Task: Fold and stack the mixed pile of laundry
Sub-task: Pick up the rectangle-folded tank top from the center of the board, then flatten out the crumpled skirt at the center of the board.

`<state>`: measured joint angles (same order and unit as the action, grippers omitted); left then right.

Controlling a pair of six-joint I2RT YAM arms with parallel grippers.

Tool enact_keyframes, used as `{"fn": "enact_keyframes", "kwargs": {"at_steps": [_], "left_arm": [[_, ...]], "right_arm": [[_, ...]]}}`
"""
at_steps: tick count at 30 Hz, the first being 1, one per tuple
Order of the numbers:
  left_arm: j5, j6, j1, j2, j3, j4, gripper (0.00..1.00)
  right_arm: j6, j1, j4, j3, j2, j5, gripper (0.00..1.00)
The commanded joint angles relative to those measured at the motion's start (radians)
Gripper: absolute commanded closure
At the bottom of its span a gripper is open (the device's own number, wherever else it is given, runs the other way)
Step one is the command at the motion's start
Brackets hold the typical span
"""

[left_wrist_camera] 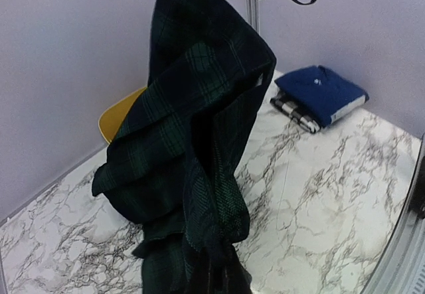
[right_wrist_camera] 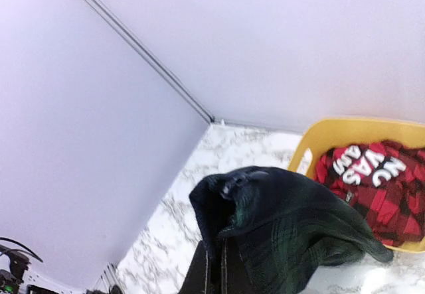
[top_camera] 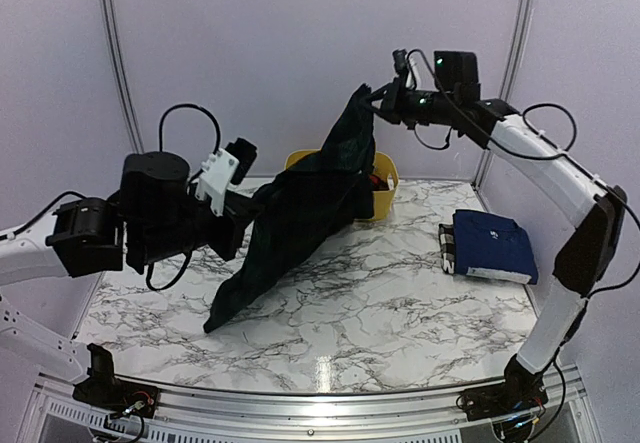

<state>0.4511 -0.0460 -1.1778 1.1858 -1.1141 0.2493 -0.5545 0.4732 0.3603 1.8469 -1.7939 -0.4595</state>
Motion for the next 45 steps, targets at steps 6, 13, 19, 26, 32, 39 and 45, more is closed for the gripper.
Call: {"fn": "enact_keyframes", "kwargs": {"at_steps": [6,13,19,26,32,39,45], "left_arm": [[-0.06,-0.05,0.004,-0.089,-0.198,0.002,1.0],[0.249,-0.171,0.01,-0.246,-0.108,-0.002,1.0],[0.322,-0.184,0.014,-0.435,-0.104,-0.002,1.0],[0.116,-0.124,0.012,-0.324,-0.246,0.128,1.0],[-0.121,-0.119,0.0,-0.062,-0.175,0.164,1.0],[-0.261,-0.111,-0.105,0.322,-0.29,0.103,0.03],[-0.184,-0.185,-0.058,0.256,-0.202,-0.004,0.01]], "right_arm": [[-0.146,0.03,-0.099,0.109,0.157,0.151,1.0],[-0.198,0.131,-0.148,0.133,-0.012,0.074,1.0],[-0.269,0.248,-0.139,0.594,-0.331,-0.034,1.0],[-0.417,0.273,-0.396,0.617,-0.369,-0.116,1.0],[-0.245,0.171,-0.34,0.029,-0.121,-0.164,1.0],[0.138,-0.057,0.055,-0.471,0.023,-0.084,0.43],[0.263,-0.124,0.135,-0.577,0.204,0.124,0.24]]}}
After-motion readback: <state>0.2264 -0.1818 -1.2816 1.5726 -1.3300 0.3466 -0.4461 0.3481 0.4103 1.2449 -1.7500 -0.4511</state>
